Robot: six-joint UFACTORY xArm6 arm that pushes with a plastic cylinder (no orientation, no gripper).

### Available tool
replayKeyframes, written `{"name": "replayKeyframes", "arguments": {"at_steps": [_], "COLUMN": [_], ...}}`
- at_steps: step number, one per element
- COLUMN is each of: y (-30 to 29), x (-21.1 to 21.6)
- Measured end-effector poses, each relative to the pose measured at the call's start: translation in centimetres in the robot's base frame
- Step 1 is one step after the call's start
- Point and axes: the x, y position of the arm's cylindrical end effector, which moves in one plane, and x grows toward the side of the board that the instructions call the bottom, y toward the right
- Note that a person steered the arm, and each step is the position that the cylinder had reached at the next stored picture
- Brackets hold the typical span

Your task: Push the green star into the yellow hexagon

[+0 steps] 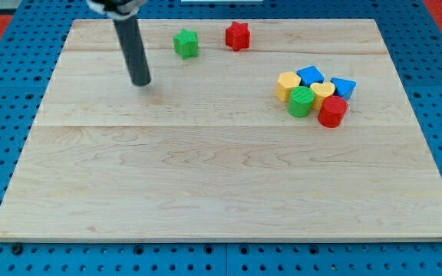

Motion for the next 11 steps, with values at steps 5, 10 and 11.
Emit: {"name": "replayKeyframes", "arguments": {"at_steps": [5,10,11], "y": [9.0,17.6,20.7], "x": [-7.0,-2.1,1.2]}}
